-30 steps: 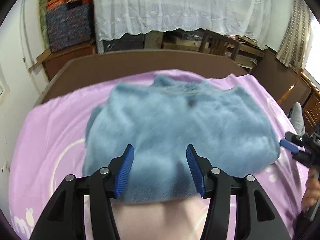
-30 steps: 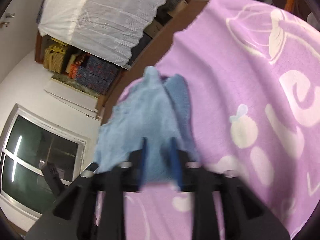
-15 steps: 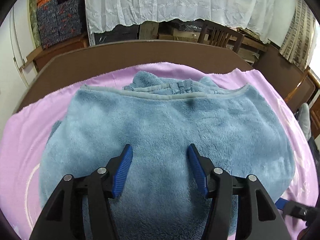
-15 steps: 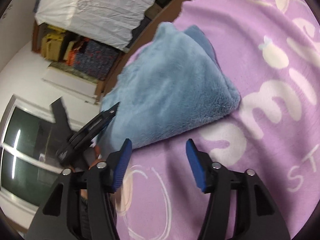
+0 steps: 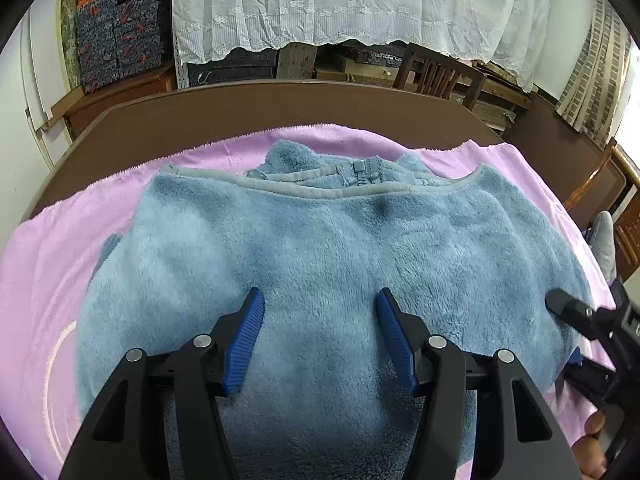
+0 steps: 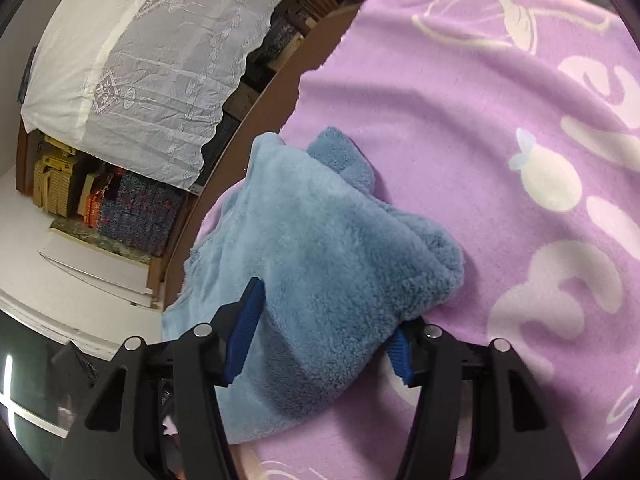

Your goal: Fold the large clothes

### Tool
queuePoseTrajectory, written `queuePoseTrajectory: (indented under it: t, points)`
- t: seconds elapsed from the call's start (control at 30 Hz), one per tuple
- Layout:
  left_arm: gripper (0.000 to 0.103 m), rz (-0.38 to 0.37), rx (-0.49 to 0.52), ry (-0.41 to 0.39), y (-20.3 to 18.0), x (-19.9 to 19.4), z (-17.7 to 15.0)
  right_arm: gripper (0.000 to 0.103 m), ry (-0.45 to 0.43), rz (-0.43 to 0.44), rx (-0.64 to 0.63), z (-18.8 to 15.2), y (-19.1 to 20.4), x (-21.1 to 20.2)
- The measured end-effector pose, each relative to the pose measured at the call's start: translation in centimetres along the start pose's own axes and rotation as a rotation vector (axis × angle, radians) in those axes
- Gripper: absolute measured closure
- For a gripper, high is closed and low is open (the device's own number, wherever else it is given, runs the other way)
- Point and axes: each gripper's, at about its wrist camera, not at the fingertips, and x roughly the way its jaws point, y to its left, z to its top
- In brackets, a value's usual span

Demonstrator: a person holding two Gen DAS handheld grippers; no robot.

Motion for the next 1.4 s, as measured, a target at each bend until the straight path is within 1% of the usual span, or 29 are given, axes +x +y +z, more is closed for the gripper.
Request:
queuePoseTrajectory:
  t: [0.1,0.17,0.2,0.27,0.33,0.4,0.43,0.47,0.53,0.57,0.6,0.67,0.7,0.73,0.77,0.8,0.87,0.93,0.97,1.03,1.1,1.2,1.23,1.27,1.3,1.37,1.4]
  points:
    - [0.045,-0.055,-0.066,0.02,1.1,-0.6,0.5,0.048,-0.036,0.019,0.072,0.0,-1.6,-1.5]
    - [0.045,-0.077,-0.087,0.026,1.6,-0.7,0.7,0.048,-0.079,0.0,0.1,0.2,-2.4,-2.4]
    - [0.045,-0.077,-0.087,0.029,1.6,-0.5,0.6,0.048,-0.08,-0.003,0.1,0.5,-2.3,-2.2]
    - [0.045,-0.044,-0.055,0.02,1.1,-0.3,0.4,0.046,-0.051,-0.005,0.075,0.7,-2.0,-1.2]
    - [0.043,0.004,-0.008,0.008,0.1,-0.2,0.1,0.044,-0.041,-0.01,0.032,0.5,-1.2,-0.7]
    - [0.042,0.036,0.024,-0.001,-0.5,-0.1,-0.2,0.043,-0.008,0.0,-0.025,0.3,-0.2,0.1]
    - [0.042,0.044,0.033,-0.003,-0.6,0.0,-0.3,0.047,-0.012,-0.016,-0.044,0.3,0.0,0.2]
    - [0.042,0.044,0.034,-0.002,-0.6,0.0,-0.3,0.056,-0.03,-0.027,-0.033,0.6,-0.3,0.1]
    - [0.042,0.046,0.036,0.003,-0.6,0.1,-0.2,0.06,-0.037,-0.015,0.003,1.1,-1.3,0.1]
    - [0.042,0.054,0.043,0.004,-0.8,0.1,-0.2,0.06,-0.033,-0.009,0.0,1.3,-1.4,0.2]
    - [0.042,0.062,0.05,0.003,-0.9,0.2,-0.3,0.061,-0.035,-0.021,-0.03,1.2,-1.2,0.1]
    - [0.042,0.079,0.069,0.001,-1.2,0.2,-0.3,0.068,-0.055,-0.05,-0.077,0.8,-0.5,0.0]
    - [0.042,0.075,0.065,0.007,-1.1,0.2,-0.2,0.069,-0.067,-0.059,-0.104,0.6,-0.1,-0.1]
    - [0.043,0.055,0.05,0.021,-0.7,0.1,0.1,0.072,-0.085,-0.07,-0.14,0.5,0.5,-0.4]
    - [0.044,0.02,0.028,0.037,-0.1,0.0,0.4,0.073,-0.113,-0.081,-0.194,0.2,1.4,-0.9]
    - [0.044,-0.021,0.0,0.053,0.7,-0.2,0.7,0.074,-0.128,-0.086,-0.221,0.1,1.8,-1.1]
    - [0.05,-0.094,-0.059,0.075,2.4,-0.6,1.3,0.075,-0.169,-0.109,-0.31,-0.5,3.4,-1.6]
    - [0.051,-0.153,-0.118,0.084,4.2,-1.1,2.0,0.076,-0.191,-0.12,-0.371,-1.1,4.7,-1.9]
    - [0.05,-0.161,-0.136,0.079,4.8,-1.5,2.3,0.077,-0.206,-0.123,-0.41,-1.6,5.6,-2.1]
    - [0.05,-0.149,-0.152,0.059,6.1,-2.5,2.9,0.077,-0.238,-0.129,-0.491,-2.6,7.7,-2.5]
    - [0.048,-0.163,-0.171,0.049,7.2,-3.4,3.5,0.078,-0.254,-0.115,-0.564,-3.9,9.7,-2.7]
    - [0.039,-0.27,-0.211,0.039,8.6,-5.0,4.2,0.078,-0.273,-0.099,-0.708,-6.6,13.0,-2.8]
    - [0.033,-0.32,-0.213,0.03,8.7,-5.8,4.4,0.078,-0.277,-0.096,-0.775,-8.1,14.0,-2.6]
    - [0.027,-0.347,-0.209,0.023,8.7,-6.3,4.5,0.078,-0.278,-0.094,-0.813,-9.0,14.5,-2.5]
    - [0.023,-0.378,-0.206,0.015,8.6,-6.8,4.6,0.078,-0.277,-0.095,-0.859,-10.1,15.0,-2.3]
    - [0.007,-0.444,-0.206,0.0,8.1,-7.5,4.6,0.078,-0.272,-0.109,-0.951,-12.1,15.6,-1.7]
    - [0.005,-0.457,-0.202,0.001,7.7,-7.5,4.5,0.078,-0.274,-0.119,-0.995,-13.0,15.9,-1.4]
